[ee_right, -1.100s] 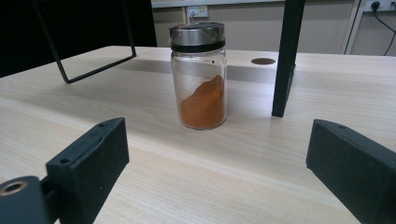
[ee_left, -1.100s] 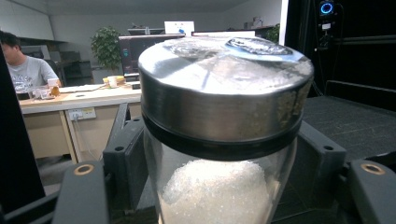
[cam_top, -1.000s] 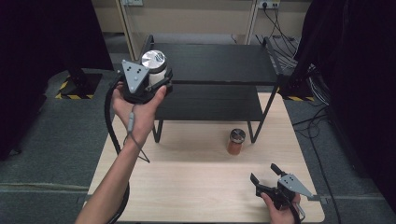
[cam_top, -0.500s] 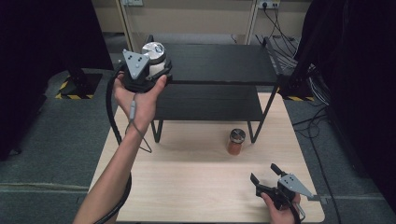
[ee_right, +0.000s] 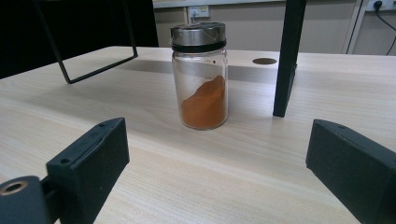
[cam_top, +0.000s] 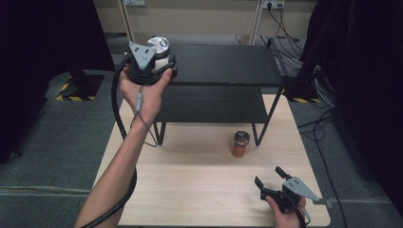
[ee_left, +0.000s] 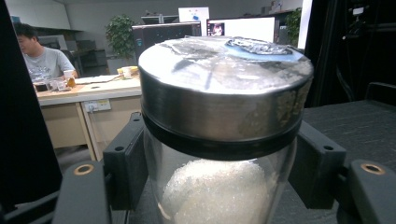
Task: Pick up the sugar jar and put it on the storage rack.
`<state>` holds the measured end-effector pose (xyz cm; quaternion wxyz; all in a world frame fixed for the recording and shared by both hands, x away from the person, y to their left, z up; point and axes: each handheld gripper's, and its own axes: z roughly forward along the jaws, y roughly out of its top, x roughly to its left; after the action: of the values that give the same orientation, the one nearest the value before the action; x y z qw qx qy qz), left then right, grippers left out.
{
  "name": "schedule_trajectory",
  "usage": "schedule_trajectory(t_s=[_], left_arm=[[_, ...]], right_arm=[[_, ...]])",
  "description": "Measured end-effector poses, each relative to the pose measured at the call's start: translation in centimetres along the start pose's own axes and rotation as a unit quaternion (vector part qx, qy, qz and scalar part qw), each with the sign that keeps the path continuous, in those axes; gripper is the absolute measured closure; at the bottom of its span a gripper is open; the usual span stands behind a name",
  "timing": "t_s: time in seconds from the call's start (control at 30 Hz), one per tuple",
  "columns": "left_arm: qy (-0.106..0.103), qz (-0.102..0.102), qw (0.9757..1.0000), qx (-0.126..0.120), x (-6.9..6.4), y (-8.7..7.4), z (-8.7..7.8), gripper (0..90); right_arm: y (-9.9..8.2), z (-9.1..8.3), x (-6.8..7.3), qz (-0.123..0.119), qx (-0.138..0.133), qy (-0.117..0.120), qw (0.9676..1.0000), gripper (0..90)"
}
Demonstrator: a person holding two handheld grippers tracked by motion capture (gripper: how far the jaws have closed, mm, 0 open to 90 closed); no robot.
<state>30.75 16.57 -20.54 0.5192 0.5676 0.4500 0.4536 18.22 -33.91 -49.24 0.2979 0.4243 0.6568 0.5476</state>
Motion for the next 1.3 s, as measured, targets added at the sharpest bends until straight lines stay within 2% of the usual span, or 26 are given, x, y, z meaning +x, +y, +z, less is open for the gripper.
schedule_trajectory(t_s=[0.27, 0.47, 0.73, 1.03, 1.2, 1.23, 1.3], left_arm=[[0.007, 0.005, 0.9999, 0.007, -0.2, 0.3, 1.1, 30.9], [0.013, 0.009, 0.9997, 0.016, -0.4, 0.0, 1.7, 30.9], [0.014, 0.010, 0.9997, 0.015, -0.5, -0.2, 2.0, 30.9], [0.013, 0.002, 0.9998, 0.012, -0.2, -0.5, 2.3, 30.7], [0.008, -0.021, 0.9996, 0.020, 0.4, -0.3, 2.6, 29.5], [0.002, -0.026, 0.9995, 0.018, 0.7, -0.4, 2.6, 28.3], [-0.005, -0.027, 0.9995, 0.018, 0.9, -0.3, 2.5, 25.1]], right_arm=[[0.0, 0.0, 0.0, -0.001, 0.000, 0.001, 1.0000, 6.2], [0.0, 0.0, 0.0, -0.001, 0.000, 0.002, 1.0000, 6.2], [0.1, 0.0, 0.0, -0.005, 0.003, 0.003, 1.0000, 6.3], [0.0, 0.0, -0.1, -0.003, 0.001, 0.004, 1.0000, 6.3], [0.0, 0.0, 0.0, -0.005, 0.001, 0.003, 1.0000, 6.4], [0.0, 0.0, 0.0, -0.005, 0.001, 0.003, 1.0000, 6.4], [0.1, 0.0, -0.1, -0.004, 0.002, 0.004, 1.0000, 6.4]])
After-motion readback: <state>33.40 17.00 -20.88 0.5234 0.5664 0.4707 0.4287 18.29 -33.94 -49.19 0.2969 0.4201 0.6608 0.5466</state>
